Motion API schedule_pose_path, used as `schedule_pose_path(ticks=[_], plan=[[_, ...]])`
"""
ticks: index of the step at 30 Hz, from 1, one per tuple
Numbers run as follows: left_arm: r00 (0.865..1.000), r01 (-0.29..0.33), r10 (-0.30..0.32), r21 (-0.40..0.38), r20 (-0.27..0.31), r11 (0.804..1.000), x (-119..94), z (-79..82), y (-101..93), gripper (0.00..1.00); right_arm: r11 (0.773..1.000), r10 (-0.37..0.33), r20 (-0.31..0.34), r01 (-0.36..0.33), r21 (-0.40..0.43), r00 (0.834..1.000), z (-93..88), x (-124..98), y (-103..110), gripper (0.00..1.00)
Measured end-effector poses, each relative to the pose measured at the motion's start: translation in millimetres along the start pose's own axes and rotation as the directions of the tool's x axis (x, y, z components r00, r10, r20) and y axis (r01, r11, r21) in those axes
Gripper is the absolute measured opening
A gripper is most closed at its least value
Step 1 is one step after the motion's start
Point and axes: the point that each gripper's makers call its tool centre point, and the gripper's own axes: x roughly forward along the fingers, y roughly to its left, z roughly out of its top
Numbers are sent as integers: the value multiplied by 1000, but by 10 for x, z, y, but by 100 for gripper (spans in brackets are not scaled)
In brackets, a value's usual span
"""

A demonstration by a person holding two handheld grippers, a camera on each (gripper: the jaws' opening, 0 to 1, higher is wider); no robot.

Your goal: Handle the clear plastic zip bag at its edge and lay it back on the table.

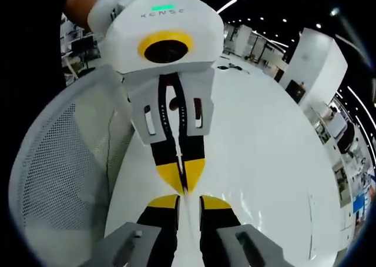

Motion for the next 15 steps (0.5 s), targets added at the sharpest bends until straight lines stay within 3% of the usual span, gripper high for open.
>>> schedule_pose_path(ticks=[15], plan=[[1000, 10, -10, 6, -8, 1000, -1, 11, -21, 0, 1000, 14, -19, -14, -13, 1000, -34, 61, 21, 2]])
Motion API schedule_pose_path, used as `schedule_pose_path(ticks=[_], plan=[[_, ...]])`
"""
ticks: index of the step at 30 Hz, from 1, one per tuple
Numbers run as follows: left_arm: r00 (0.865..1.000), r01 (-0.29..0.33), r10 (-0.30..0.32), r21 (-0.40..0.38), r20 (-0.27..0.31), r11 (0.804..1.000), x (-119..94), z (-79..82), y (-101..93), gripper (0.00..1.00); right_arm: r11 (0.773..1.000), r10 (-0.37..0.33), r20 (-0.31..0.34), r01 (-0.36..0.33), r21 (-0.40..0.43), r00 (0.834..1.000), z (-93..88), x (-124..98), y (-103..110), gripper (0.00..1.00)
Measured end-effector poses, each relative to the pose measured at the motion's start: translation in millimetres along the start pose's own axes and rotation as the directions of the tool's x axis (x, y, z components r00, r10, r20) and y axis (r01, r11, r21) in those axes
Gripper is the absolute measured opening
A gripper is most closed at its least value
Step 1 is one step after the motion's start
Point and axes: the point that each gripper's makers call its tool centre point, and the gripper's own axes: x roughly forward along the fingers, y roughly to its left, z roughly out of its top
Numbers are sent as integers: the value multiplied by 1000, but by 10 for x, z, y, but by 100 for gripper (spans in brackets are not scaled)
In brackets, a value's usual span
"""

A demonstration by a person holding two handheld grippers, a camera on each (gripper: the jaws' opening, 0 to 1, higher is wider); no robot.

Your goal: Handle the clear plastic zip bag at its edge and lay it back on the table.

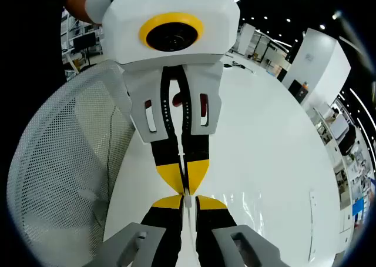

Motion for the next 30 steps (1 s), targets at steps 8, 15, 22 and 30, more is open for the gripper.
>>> schedule_pose_path(ticks=[8, 15, 22, 30], plan=[[1000, 11, -11, 12, -8, 1000, 4, -28, -16, 0, 1000, 19, -17, -19, -4, 1000, -1, 30, 48, 0], [1000, 23, -23, -4, -3, 1000, 29, -23, -36, 0, 999, 24, -39, -23, 42, 999, -29, 30, 71, 0], [1000, 25, -25, -6, -15, 1000, 55, -40, -51, 0, 997, 29, -98, -22, 72, 995, -95, 49, 69, 0], [999, 25, -26, -19, -22, 1000, 48, -105, -34, 0, 993, 44, -132, -29, 116, 990, -184, 29, 78, 0]])
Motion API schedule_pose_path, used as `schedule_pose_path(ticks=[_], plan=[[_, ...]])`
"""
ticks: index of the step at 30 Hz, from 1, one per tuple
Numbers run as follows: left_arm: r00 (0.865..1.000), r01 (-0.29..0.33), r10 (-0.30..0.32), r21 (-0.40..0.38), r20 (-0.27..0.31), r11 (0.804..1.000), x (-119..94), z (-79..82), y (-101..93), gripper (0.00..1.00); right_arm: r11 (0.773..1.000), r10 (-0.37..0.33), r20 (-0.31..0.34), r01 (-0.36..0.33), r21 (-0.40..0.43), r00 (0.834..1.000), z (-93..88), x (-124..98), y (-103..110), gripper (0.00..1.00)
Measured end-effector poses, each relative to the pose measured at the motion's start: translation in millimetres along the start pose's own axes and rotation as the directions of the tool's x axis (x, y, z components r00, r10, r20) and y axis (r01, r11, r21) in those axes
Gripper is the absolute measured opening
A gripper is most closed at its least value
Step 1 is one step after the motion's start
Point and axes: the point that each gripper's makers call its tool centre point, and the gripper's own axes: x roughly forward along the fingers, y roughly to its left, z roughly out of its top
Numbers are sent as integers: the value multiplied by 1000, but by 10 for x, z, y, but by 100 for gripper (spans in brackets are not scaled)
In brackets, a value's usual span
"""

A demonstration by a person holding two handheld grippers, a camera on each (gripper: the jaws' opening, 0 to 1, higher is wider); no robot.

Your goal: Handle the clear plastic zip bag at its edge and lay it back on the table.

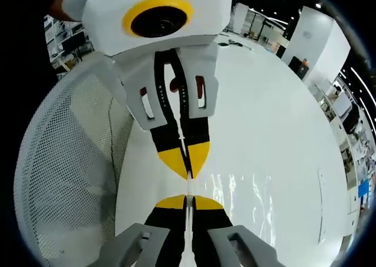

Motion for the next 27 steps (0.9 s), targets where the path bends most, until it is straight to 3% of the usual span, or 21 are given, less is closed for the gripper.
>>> schedule_pose_path(ticks=[12, 21, 27], plan=[[1000, 2, -3, 77, 4, 997, 17, 12, -43, 0, 1000, -1, 1, 1, 9, 1000, -49, 6, 8, 0], [999, 13, -15, 68, 37, 998, 47, 98, -56, 6, 1000, -3, 13, 3, 3, 1000, -56, 24, 23, 0], [1000, 21, -23, 92, 22, 996, 96, 102, -81, 5, 1000, -4, 21, 4, -2, 1000, -34, 25, 17, 0]])
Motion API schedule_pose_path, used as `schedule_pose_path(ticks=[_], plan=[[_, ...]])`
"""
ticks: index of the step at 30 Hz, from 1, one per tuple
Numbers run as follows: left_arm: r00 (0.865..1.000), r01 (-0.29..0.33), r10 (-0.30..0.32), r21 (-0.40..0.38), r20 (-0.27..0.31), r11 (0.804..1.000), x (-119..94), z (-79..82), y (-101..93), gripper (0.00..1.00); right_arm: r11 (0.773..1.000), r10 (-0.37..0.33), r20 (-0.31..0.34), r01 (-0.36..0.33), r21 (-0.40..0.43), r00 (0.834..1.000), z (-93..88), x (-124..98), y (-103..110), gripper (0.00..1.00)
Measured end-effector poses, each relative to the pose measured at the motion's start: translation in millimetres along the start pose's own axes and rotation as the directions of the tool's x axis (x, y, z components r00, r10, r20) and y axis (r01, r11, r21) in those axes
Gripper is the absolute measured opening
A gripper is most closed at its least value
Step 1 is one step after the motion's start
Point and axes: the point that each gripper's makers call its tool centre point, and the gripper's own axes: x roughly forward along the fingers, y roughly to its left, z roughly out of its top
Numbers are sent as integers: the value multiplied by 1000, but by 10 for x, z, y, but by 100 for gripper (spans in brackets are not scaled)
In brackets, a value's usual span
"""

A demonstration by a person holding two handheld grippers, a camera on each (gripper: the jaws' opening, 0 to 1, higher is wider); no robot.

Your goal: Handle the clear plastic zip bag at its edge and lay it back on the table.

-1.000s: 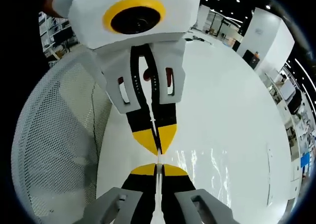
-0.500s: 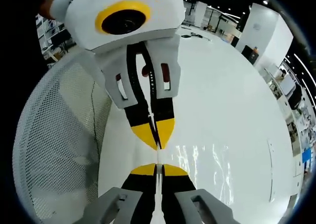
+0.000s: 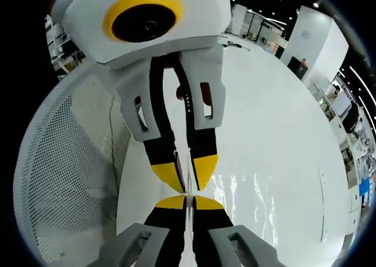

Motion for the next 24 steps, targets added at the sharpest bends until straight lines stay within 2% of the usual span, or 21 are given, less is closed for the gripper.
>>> schedule_pose_path(ticks=[3, 8, 10, 22, 24], plan=[[1000, -4, 4, 13, -8, 1000, 2, -4, 13, 0, 1000, -2, 0, 2, -3, 1000, 12, -4, 3, 0], [1000, -3, 3, 25, -8, 1000, -15, 17, 4, 0, 1000, -4, 4, 4, 2, 1000, 18, -10, -6, 0], [1000, 0, 0, -23, -9, 1000, -20, 15, 14, 0, 1000, -8, 6, 8, 7, 1000, 28, -29, -9, 0], [1000, -7, 7, -27, -17, 1000, -73, 57, 55, 0, 999, -19, -2, 19, 31, 1000, -35, -125, -42, 0], [1000, -5, 3, -67, -26, 998, -91, 60, 61, 0, 999, -19, -2, 19, 38, 1000, -48, -149, -60, 0]])
